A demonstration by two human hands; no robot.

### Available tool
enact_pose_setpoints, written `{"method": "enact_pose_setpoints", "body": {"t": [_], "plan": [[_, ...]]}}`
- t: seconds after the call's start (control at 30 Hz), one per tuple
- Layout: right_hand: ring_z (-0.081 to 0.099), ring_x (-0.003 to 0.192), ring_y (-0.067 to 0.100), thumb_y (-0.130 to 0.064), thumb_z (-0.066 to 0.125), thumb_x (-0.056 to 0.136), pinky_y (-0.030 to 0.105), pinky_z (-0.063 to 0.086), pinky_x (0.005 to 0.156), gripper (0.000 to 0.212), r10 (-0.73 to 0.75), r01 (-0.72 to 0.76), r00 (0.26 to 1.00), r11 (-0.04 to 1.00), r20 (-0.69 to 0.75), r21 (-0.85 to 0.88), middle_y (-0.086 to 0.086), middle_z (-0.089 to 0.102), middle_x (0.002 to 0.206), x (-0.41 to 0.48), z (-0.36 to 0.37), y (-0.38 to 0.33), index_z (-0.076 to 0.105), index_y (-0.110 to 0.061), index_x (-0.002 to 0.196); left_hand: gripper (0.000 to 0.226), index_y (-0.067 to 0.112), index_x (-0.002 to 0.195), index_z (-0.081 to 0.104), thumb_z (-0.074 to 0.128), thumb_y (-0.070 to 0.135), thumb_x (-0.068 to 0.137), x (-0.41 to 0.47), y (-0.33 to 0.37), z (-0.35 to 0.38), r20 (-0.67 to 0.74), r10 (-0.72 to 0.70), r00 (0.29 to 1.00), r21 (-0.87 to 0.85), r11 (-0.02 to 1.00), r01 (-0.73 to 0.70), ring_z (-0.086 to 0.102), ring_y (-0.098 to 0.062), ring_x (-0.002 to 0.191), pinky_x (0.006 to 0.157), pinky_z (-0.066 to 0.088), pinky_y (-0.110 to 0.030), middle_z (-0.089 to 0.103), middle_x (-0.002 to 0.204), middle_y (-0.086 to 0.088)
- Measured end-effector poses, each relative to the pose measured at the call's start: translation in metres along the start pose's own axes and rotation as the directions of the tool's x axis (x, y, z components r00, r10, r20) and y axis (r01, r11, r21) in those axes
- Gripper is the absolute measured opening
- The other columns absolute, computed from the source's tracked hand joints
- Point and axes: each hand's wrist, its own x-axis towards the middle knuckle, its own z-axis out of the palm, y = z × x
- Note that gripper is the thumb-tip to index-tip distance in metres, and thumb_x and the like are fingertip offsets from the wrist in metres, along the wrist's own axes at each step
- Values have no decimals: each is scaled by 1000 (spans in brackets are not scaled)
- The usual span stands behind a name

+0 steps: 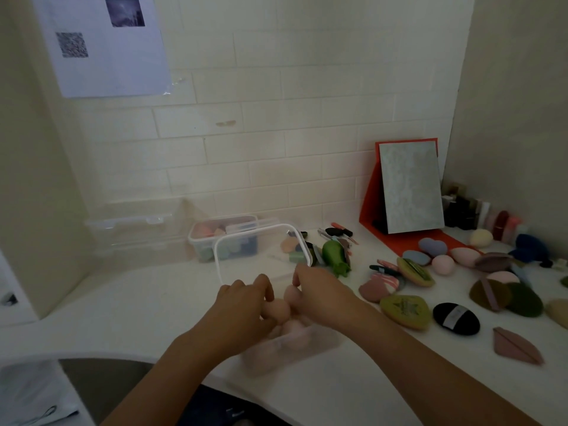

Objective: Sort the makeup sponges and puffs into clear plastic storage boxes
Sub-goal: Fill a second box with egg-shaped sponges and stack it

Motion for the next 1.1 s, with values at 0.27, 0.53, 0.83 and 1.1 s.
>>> {"method": "enact_pose_setpoints", "body": {"t": [0.27,0.53,0.83,1.1], "plan": [[46,83,20,-17,42,96,31,42,74,23,115,-116,993,991,-14,-69,8,48,93,9,5,-3,56,-3,109,15,39,94,47,54,33,82,-2,-5,1,-21,35,999,-130,991,-37,50,-7,78,82,37,-25,54,76,14],[61,83,21,-26,50,94,30,47,74,21,-43,44,999,999,-32,30,9,67,96,5,4,-6,58,-10,105,22,38,104,57,55,29,83,4,-4,3,-8,16,1000,-61,998,-17,49,-3,77,88,33,-25,59,88,12],[62,96,20,-13,60,88,30,51,85,14,-17,11,998,995,61,100,6,66,102,12,4,-7,63,-13,101,19,47,86,58,63,28,82,-1,-7,-3,79,70,994,-306,951,-43,54,-2,67,65,40,-12,62,77,11],[65,81,16,-5,58,89,33,56,84,30,5,-130,937,932,349,337,5,69,94,19,3,0,60,-19,115,45,28,119,52,69,33,78,2,-2,-5,90,-29,996,-172,984,44,57,-12,95,88,45,-24,59,103,6]]}}
